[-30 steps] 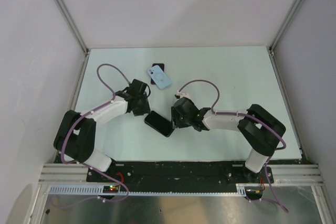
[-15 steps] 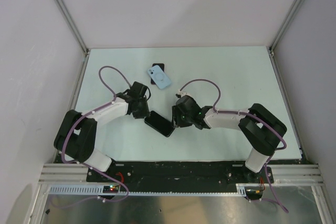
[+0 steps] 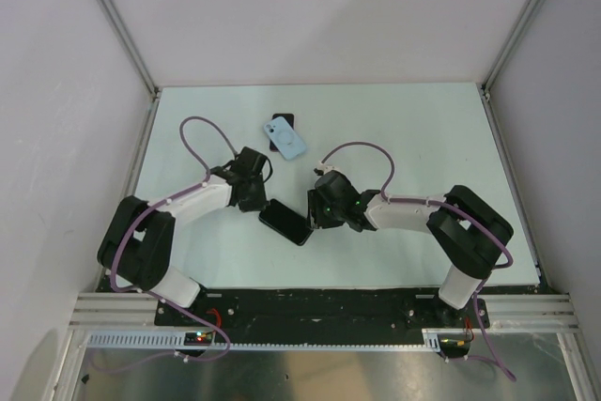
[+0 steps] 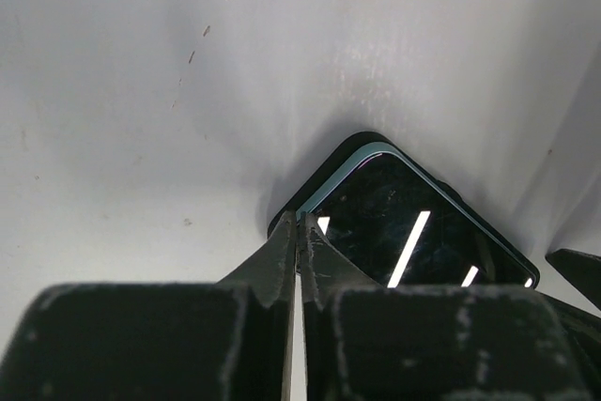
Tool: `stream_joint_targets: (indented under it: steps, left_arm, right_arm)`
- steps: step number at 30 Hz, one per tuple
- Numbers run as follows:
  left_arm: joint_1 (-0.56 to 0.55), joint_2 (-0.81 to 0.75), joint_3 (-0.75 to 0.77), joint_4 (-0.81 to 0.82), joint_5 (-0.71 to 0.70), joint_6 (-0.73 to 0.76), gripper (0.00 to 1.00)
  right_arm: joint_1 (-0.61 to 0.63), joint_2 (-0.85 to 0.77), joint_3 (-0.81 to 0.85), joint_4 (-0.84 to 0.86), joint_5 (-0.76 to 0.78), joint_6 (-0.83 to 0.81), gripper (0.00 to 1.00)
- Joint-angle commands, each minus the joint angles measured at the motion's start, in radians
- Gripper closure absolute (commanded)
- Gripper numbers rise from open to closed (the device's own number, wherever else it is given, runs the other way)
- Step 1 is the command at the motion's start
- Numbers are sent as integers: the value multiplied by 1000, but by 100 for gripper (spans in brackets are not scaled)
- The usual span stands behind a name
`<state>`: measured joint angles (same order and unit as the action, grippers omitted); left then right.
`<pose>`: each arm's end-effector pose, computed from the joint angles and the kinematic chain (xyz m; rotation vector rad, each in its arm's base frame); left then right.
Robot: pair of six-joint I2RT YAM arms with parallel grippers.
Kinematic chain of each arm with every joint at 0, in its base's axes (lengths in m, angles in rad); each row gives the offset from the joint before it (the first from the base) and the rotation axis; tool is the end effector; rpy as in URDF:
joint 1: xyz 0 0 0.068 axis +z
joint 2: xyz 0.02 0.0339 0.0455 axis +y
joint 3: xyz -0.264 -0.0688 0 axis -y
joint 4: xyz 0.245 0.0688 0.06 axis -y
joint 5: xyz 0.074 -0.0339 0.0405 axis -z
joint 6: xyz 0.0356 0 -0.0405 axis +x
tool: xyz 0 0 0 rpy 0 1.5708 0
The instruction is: Put the phone into the phone case
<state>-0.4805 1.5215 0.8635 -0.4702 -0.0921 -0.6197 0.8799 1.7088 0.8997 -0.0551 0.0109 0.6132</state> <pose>0.2537 -0.1286 0.1759 -0.2164 2.7007 -0.2122 0.2169 0.2618 0.1557 -0.3333 2.5228 0.6271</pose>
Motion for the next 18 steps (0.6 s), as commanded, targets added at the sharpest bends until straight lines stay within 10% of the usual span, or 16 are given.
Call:
stream_joint_targets:
  steps: [1, 18]
  left_arm:
    - [-45, 25, -14, 10, 37, -15, 99]
    - [-75, 68, -131, 87, 39, -105, 100]
  right_arm:
    - [-3, -19, 11, 1, -24, 7, 52]
    - [-3, -14, 11, -10, -21, -8, 52]
